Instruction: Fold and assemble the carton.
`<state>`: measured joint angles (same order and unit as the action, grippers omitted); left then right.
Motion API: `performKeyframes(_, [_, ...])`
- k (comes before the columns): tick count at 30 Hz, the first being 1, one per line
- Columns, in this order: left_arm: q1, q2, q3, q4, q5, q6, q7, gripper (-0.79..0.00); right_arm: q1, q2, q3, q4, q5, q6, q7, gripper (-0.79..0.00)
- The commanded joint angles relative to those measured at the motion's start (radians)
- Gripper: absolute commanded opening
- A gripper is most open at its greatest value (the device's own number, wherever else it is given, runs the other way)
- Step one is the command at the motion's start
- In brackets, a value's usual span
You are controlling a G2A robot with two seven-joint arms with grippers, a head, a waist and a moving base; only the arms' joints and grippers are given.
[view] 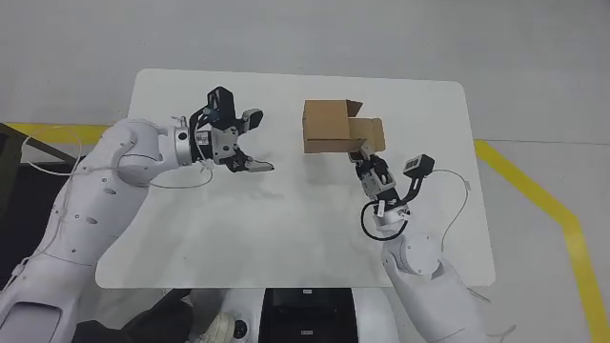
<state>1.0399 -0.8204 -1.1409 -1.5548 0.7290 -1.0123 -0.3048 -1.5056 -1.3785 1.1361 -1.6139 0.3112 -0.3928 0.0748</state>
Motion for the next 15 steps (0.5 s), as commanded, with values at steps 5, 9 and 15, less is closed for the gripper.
performKeyframes(5, [-0.050, 0.014, 0.098, 0.025, 0.069, 0.000, 0.163, 0.000, 0.000, -0.004, -0.001, -0.005, -0.012, -0.016, -0.026, -0.785])
performKeyframes(9, [-0.050, 0.014, 0.098, 0.025, 0.069, 0.000, 0.163, 0.000, 0.000, -0.004, -0.001, -0.005, -0.012, -0.016, -0.026, -0.785])
performKeyframes(15, [-0.050, 0.014, 0.098, 0.025, 0.069, 0.000, 0.163, 0.000, 0.000, -0.004, -0.001, -0.005, -0.012, -0.016, -0.026, -0.785])
